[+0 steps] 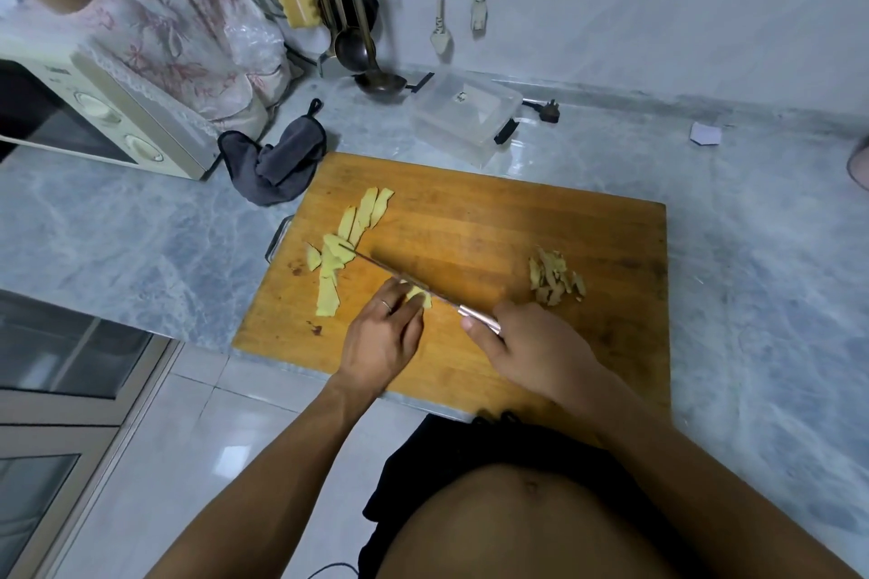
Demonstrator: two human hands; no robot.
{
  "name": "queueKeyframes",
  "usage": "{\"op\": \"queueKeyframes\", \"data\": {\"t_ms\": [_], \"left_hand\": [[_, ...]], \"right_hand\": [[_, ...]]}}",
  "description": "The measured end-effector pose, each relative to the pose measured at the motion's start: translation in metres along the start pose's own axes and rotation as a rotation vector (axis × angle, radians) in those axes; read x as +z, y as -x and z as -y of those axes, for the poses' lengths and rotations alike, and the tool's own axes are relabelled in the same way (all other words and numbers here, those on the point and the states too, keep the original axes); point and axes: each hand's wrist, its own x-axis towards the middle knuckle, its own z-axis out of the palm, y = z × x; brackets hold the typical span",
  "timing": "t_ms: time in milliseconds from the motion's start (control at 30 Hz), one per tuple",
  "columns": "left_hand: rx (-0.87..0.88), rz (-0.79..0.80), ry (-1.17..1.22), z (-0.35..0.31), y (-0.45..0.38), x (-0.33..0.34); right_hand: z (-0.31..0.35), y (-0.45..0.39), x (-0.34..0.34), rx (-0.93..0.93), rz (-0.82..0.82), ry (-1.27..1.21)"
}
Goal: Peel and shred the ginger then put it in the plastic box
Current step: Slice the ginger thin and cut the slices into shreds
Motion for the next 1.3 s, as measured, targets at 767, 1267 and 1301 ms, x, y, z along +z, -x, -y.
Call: {"op": "queueKeyframes", "data": {"t_ms": [767,1267,1301], "left_hand": [[-0.088,-0.035,-0.017,-0.01,-0.008,-0.007],[-0.108,-0.026,-0.057,-0.009,-0.007,-0.004],[-0.113,-0.024,-0.052,-0.009,-0.007,-0.003]], "right_hand": [[0.024,0.015,0.011,0.064,0.012,-0.083],[0.017,0.017,0.009,0.022,0.002,-0.042],[0.017,0.018,0.009,0.026,0.008,-0.044]]}}
